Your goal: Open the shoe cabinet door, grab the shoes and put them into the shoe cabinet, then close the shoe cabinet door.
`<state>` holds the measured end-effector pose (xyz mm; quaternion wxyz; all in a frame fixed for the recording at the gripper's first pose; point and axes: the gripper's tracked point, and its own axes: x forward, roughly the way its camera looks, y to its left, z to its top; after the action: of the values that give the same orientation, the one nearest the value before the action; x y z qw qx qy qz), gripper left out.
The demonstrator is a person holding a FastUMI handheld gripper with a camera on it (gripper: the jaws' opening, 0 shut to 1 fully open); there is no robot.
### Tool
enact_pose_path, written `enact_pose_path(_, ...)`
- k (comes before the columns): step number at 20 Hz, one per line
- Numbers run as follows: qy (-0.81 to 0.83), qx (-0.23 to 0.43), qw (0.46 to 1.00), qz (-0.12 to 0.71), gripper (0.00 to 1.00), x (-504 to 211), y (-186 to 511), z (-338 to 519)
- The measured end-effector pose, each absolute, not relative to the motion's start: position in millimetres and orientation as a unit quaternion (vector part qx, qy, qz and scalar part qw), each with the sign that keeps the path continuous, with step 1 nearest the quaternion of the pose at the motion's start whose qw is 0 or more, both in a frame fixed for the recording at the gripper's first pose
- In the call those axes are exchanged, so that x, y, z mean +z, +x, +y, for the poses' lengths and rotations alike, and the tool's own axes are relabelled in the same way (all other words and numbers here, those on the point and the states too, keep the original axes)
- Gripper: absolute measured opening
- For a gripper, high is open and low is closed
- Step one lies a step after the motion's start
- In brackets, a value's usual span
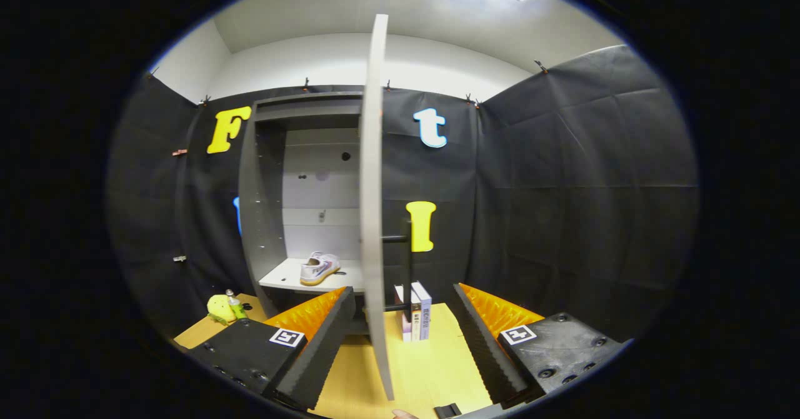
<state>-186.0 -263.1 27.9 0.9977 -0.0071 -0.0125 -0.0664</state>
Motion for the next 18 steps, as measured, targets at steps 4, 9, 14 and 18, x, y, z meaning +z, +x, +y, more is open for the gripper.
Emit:
enact_pose_path(4, 0.004, -0.095, 0.995, -0.009, 0.98, 23, -171, -305)
enact_pose_path(9, 0.024, -0.093, 0.995, 0.012, 0.97, 9, -146, -323)
enact_pose_path(14, 0.028, -0.077, 0.996, 0.018, 0.96, 2, -136, -319)
enact_pose_path(18, 0.039, -0.079, 0.996, 0.022, 0.96, -3, -133, -308)
